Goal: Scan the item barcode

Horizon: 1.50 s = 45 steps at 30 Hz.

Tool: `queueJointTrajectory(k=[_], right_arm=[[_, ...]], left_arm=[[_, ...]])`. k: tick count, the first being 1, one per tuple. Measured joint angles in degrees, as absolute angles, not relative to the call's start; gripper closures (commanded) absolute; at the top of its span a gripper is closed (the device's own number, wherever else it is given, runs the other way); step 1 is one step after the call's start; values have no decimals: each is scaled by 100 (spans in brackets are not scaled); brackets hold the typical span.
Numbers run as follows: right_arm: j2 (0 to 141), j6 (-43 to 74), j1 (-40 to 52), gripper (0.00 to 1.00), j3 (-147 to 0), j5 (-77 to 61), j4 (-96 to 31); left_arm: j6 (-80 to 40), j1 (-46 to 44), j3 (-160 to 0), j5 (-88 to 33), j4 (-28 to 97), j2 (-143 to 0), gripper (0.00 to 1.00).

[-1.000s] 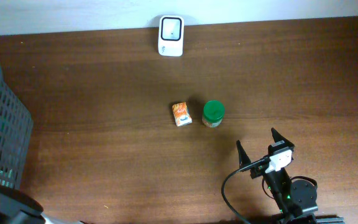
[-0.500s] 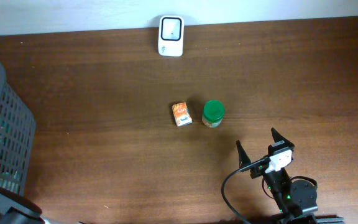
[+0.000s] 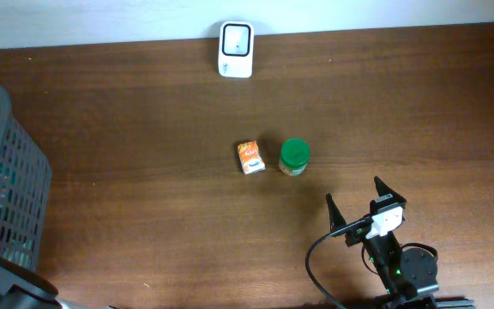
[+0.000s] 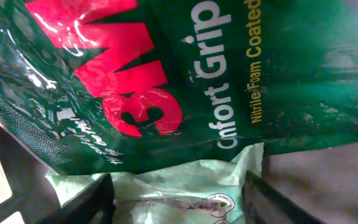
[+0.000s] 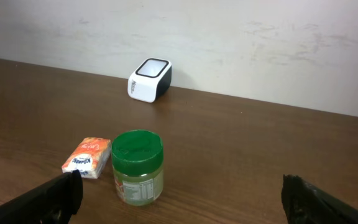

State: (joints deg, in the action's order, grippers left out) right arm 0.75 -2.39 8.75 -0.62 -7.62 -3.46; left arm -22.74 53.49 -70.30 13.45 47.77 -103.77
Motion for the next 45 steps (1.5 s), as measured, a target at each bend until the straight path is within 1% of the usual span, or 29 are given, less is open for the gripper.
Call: queueJointTrajectory(k=[3, 4, 8, 11, 13, 14, 15, 16, 17, 18, 19, 21, 25, 31, 32, 33, 34, 35, 36, 37, 41, 45], right_arm=[[75, -242, 875, 2, -62, -764, -346], [75, -239, 875, 1, -62, -764, -346], [75, -239, 875, 2, -62, -762, -346], [73, -239, 875, 2, -62, -762, -346], [73, -239, 875, 1, -62, -762, -349], [73, -239, 875, 2, -62, -764, -346], [73, -237, 875, 2, -62, -762, -346], [73, -239, 875, 2, -62, -764, -346], [73, -242, 875, 2, -62, -764, -346], [73, -239, 875, 1, -62, -762, -346], [73, -242, 875, 2, -62, -762, -346], [73, -239, 875, 2, -62, -762, -346], [73, -239, 875, 1, -62, -762, -346], [73, -237, 875, 2, -62, -762, -346], [75, -242, 875, 1, -62, -762, -346], [73, -239, 875, 2, -62, -762, -346], [73, -239, 875, 2, -62, -764, -346], [73, -242, 875, 2, -62, -764, -346], [73, -239, 875, 2, -62, -762, -346], [75, -239, 875, 2, -62, -764, -346], [75, -239, 875, 2, -62, -762, -346], [73, -237, 875, 1, -62, -764, -344]], left_arm=[[-2261, 5349, -7022, 1284, 4746, -10377, 99], [-2281, 5347, -7022, 1258, 4744, -10377, 100], [-2276, 5347, -7052, 1142, 4783, -10377, 100], [-2274, 5349, -7776, 926, 5404, -10420, 100], [-2272, 5349, -8241, 884, 5603, -10422, 100], [-2274, 5349, -8626, 858, 5693, -10418, 97], [-2274, 5349, -8781, 827, 5725, -10412, 69], [-2265, 5349, -8831, 766, 5806, -10407, 44], [-2241, 5349, -8829, 714, 5940, -10407, 28], [-2231, 5347, -8807, 659, 6055, -10409, 23], [-2231, 5347, -8781, 633, 6121, -10409, 21], [-2233, 5347, -8589, 565, 6230, -10418, 23], [-2233, 5349, -8123, 473, 6261, -10460, 23], [-2231, 5347, -7282, 506, 5360, -10460, 23], [-2231, 5347, -7201, 539, 5203, -10444, 26], [-2226, 5349, -7111, 582, 5054, -10433, 34], [-2206, 5347, -7050, 609, 4960, -10431, 53], [-2189, 5352, -6971, 646, 4882, -10431, 78], [-2187, 5356, -6947, 676, 4860, -10431, 93], [-2193, 5360, -6919, 676, 4836, -10431, 100], [-2209, 5354, -6963, 613, 4873, -10436, 100], [-2211, 5354, -7749, 491, 5684, -10497, 100]])
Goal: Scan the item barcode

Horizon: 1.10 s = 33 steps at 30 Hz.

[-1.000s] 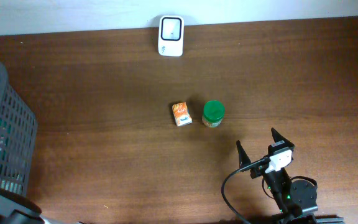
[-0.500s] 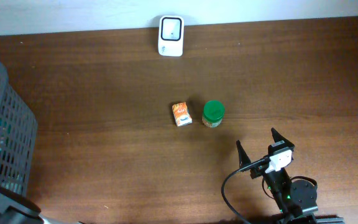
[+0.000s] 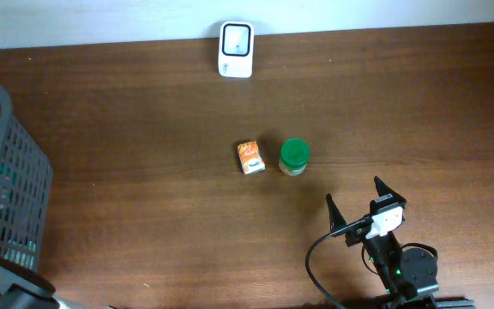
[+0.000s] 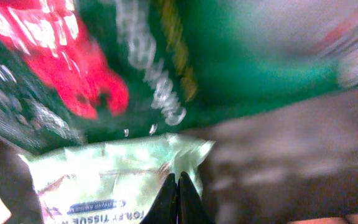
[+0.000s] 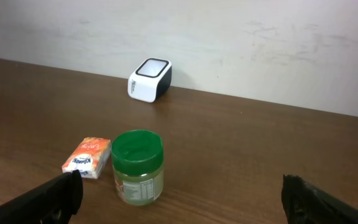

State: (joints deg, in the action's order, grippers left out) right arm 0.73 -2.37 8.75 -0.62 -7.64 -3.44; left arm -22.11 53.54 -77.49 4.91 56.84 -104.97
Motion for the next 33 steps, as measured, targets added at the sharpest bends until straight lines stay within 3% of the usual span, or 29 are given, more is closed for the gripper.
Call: queueJointTrajectory(k=[3, 4, 5, 6, 8, 19, 22, 23, 27, 33], right_arm=[[73, -237, 875, 2, -62, -762, -346], [73, -242, 875, 1, -62, -764, -349], [73, -239, 875, 2, -62, -762, -346], [73, -237, 875, 2, -62, -764, -346], [73, -235, 875, 2, -62, -764, -346], [73, -239, 875, 2, -62, -762, -346], [73, -239, 875, 2, -62, -762, -346], [73, -239, 875, 2, -62, -764, -346], [73, -239, 875, 2, -62, -764, -346], [73, -239, 875, 2, -62, -762, -346]], left_arm=[[-2209, 5354, -9181, 399, 6296, -10558, 100], [-2211, 5354, -9546, 364, 6414, -10551, 94], [-2211, 5354, -9863, 307, 6600, -10551, 82], [-2215, 5354, -10156, 226, 6753, -10543, 46], [-2215, 5354, -10210, 143, 6897, -10538, 30], [-2215, 5354, -8678, -183, 6834, -11406, 25], [-2211, 5354, -8597, -60, 6768, -11518, 26], [-2211, 5354, -8554, 25, 6729, -11537, 31], [-2187, 5371, -8394, 493, 6635, -11574, 99], [-2193, 5365, -8423, 513, 6591, -11574, 100]])
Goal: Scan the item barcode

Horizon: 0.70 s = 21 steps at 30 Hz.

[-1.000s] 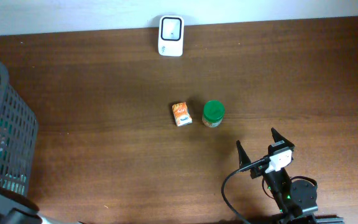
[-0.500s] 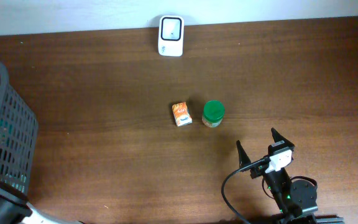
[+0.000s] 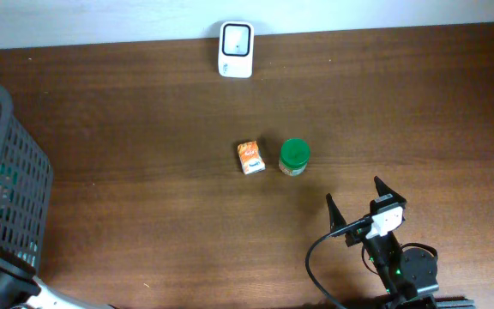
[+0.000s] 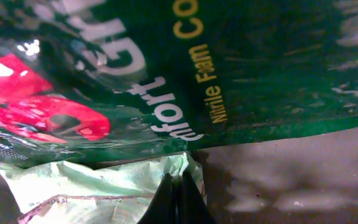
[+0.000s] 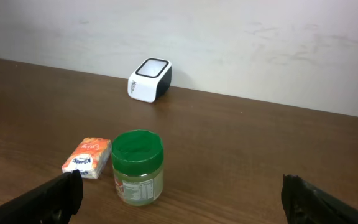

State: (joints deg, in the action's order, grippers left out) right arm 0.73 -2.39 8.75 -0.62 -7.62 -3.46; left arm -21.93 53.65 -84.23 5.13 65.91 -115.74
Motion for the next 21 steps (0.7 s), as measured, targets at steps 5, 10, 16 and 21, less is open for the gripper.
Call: queueJointTrajectory(k=[5, 10, 16, 21], right_arm=[[73, -242, 875, 2, -62, -762, -346], [73, -237, 875, 2, -62, -762, -346], [75, -237, 875, 2, -62, -764, -346], [75, -239, 875, 2, -62, -764, -346]], left_arm=[[-2193, 5365, -9463, 405, 7544, -11808, 100], [-2143, 5365, -10995, 336, 8123, -11830, 75], [-2075, 5325, -10068, 248, 8038, -11819, 18], [-2060, 5304, -8683, 259, 7133, -11793, 12]])
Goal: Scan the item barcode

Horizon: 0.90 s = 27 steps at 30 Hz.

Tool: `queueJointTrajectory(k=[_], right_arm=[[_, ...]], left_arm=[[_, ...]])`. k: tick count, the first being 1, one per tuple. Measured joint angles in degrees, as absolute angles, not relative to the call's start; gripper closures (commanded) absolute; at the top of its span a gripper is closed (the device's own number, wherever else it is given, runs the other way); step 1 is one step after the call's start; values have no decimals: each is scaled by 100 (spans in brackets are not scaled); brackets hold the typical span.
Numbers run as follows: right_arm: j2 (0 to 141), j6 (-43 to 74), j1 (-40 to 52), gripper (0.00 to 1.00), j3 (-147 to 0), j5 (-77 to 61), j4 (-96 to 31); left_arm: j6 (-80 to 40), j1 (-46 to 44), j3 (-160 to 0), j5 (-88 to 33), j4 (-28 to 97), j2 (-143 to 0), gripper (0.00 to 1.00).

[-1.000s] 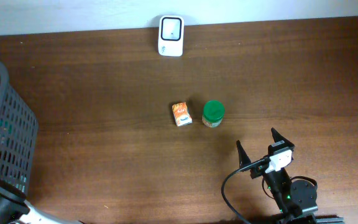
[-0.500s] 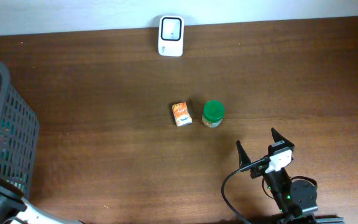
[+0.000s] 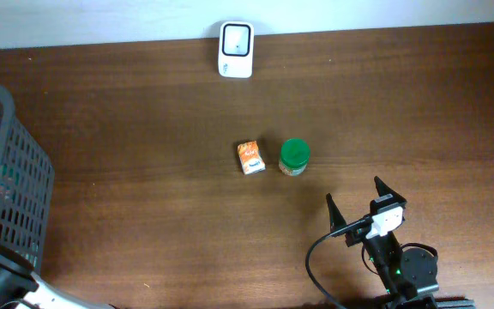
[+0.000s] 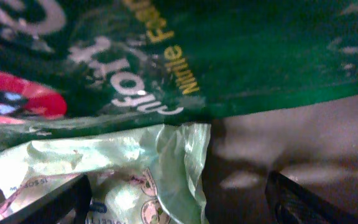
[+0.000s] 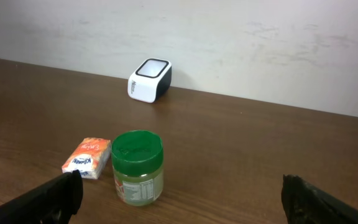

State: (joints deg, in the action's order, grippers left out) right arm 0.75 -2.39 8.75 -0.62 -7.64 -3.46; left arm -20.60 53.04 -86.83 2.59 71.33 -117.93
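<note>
My left gripper (image 4: 179, 202) is down inside the grey basket (image 3: 11, 172), open. A pale green tissue pack (image 4: 104, 168) lies between its fingers, partly under a green 3M glove packet (image 4: 241, 56). In the overhead view the basket hides this gripper. On the table's middle stand a green-lidded jar (image 3: 294, 156) (image 5: 137, 167) and a small orange packet (image 3: 249, 158) (image 5: 87, 157). The white scanner (image 3: 236, 38) (image 5: 149, 79) sits at the back edge. My right gripper (image 3: 353, 192) (image 5: 180, 202) rests open at the front right, facing the jar, holding nothing.
The basket stands at the far left edge of the table, with more packets inside it. A black cable (image 3: 316, 257) loops beside the right arm. A pale wall (image 5: 229, 37) runs behind the scanner.
My left gripper has opened; its fingers now stand wide on either side of the tissue pack. More of the pack shows under the green packet. The right arm has not moved.
My left gripper was open over the tissue pack in the basket. Then it was shut in a blurred view, and later still shut at the pack's edge. Now it is open again, with the pack still lying in the basket. Jar, orange packet and scanner stayed put.
</note>
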Motion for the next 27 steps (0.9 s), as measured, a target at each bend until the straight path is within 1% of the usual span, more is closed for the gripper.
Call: queueJointTrajectory(k=[1, 2, 3, 4, 5, 9, 12, 16, 19, 23, 27], right_arm=[[73, -242, 875, 2, -62, -764, -346], [75, -237, 875, 2, -62, -764, -346], [75, -237, 875, 2, -62, -762, -346], [73, -242, 875, 2, -62, -764, -346], [73, -239, 875, 2, -62, -764, -346], [73, -237, 875, 2, -62, -764, -346], [73, -237, 875, 2, -62, -762, -346], [73, -242, 875, 2, -62, -764, -346], [75, -237, 875, 1, -62, -764, -346], [75, -239, 875, 2, -62, -764, -346], [73, -239, 875, 2, -62, -764, -346]], left_arm=[[-2060, 5299, -8586, 285, 7011, -11736, 16], [-2058, 5297, -8488, 305, 6912, -11675, 40], [-2040, 5293, -8409, 342, 6842, -11620, 69], [-2021, 5295, -8357, 395, 6785, -11587, 97], [-1990, 5328, -8291, 591, 6755, -11572, 100], [-1949, 5299, -8289, 580, 6674, -11555, 100], [-1949, 5301, -8473, 537, 6941, -11640, 100], [-1949, 5299, -9782, 366, 7885, -11841, 100], [-1949, 5299, -10722, 318, 8018, -11841, 100], [-1925, 5299, -11246, 309, 8171, -11854, 100], [-1918, 5231, -12363, 276, 8484, -11861, 100]])
